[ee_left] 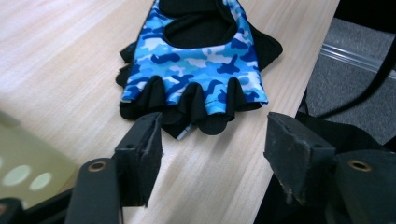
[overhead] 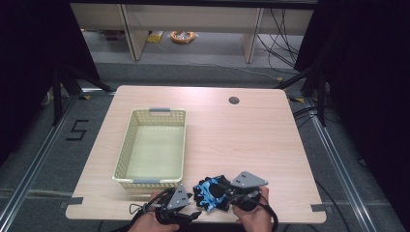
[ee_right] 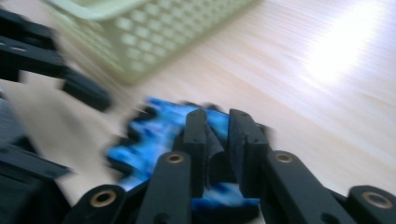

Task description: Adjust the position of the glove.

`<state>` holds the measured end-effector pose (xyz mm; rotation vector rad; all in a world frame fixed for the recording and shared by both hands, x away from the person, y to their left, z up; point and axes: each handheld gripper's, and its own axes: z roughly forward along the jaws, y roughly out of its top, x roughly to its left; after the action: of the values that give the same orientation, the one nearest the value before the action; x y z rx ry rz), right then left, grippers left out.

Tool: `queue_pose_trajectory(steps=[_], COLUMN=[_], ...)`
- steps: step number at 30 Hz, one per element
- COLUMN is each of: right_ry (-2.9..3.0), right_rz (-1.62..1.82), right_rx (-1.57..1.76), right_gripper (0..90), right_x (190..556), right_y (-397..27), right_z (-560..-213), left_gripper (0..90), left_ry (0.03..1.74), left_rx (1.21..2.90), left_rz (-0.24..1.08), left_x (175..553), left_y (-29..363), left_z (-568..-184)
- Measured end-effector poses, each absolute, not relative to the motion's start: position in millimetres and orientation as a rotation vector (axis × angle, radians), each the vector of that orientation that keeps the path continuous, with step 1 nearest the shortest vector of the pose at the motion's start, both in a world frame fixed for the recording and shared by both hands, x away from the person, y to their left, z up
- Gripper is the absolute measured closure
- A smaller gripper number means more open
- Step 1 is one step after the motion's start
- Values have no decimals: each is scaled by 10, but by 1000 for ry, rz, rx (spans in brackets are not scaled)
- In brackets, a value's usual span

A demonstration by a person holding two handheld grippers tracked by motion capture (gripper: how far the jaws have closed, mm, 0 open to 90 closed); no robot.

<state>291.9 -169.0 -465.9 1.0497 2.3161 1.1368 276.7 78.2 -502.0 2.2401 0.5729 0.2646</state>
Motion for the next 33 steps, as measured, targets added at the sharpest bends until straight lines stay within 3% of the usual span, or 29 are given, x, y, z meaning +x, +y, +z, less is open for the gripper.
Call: queue_pose_trajectory(steps=[5,16,20,24,27,33], right_ry=[2339,2469,2512,2536,2525,2468], right_rz=[1110,1146,1143,1131,1158,1271], right_rx=[1158,1120,1134,1121,1147,1158], right_gripper=[730,677,734,853,874,882], right_x=[3048,3161,3195,3204,3196,3154], right_y=[-1970,-1921,-1913,-1946,-1970,-2004], right_z=[-4759,-4879,-5000,-4981,-4971,-4840], left_gripper=[394,461,526,645,764,851], left_ry=[584,574,543,521,485,449], left_rx=[2237,2268,2273,2281,2281,2263], left_rz=[258,288,318,342,358,398], left_x=[2787,2851,2866,2874,2847,2812], left_y=[727,644,625,619,610,637], left_z=[-5050,-5110,-5118,-5137,-5099,-4967])
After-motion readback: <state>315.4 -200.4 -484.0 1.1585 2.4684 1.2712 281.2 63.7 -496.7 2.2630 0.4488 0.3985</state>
